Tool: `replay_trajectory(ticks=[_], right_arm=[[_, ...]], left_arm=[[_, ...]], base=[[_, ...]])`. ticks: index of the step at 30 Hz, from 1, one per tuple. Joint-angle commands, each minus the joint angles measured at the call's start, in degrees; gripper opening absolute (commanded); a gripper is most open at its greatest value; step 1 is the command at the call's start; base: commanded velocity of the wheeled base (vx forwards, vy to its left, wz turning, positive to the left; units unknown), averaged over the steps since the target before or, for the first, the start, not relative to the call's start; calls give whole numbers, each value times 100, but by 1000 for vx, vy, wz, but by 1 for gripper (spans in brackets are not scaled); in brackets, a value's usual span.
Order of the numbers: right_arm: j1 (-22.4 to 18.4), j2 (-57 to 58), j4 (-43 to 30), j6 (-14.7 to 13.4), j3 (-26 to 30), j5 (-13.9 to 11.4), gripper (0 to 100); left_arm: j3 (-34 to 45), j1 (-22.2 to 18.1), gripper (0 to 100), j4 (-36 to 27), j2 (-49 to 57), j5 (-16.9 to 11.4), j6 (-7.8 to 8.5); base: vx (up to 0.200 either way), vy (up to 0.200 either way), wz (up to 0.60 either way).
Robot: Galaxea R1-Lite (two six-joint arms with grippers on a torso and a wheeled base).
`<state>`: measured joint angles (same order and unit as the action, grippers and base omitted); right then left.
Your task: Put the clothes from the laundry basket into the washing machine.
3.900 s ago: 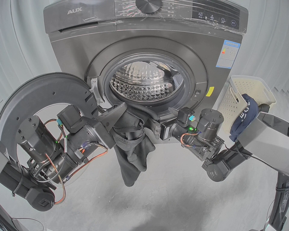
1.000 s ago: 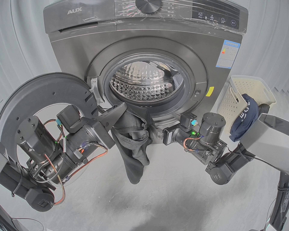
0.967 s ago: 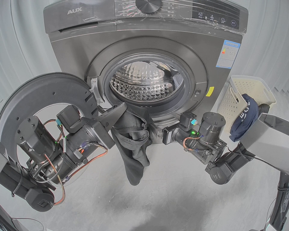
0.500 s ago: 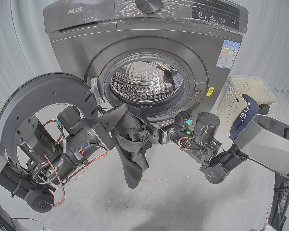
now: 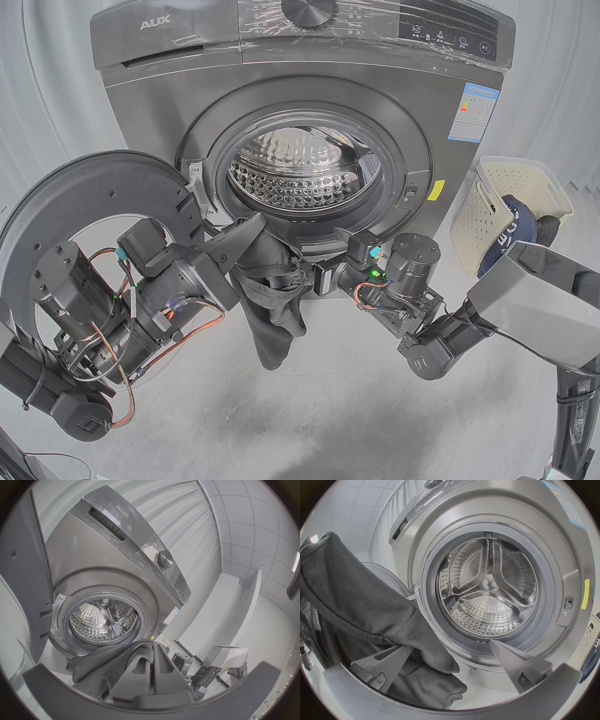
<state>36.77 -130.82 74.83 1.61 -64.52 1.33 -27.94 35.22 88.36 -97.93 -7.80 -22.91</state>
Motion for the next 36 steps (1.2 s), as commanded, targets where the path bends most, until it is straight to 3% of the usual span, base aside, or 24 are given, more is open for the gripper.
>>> replay_trajectory(ticks=[1,13,23,31,36], right_arm=[[41,-49,6,-3,-148,-1,100],[340,-304,58,-126,-289,-71,100],[401,-541,94,-354,-579,-361,100],[-56,-251,120,-319,-227,-309,100],[-354,258,190,-249,450,-344,100]], left_arm=[[-1,-6,0,-3,-7,-2,-3],[-1,-50,0,6,-7,-2,14],[8,-50,0,6,-16,-2,5],[8,-59,0,-3,-7,-2,5],[26,-68,0,6,-7,-2,5]], base=[[0,0,0],[0,0,0],[0,0,0],[0,0,0],[0,0,0]])
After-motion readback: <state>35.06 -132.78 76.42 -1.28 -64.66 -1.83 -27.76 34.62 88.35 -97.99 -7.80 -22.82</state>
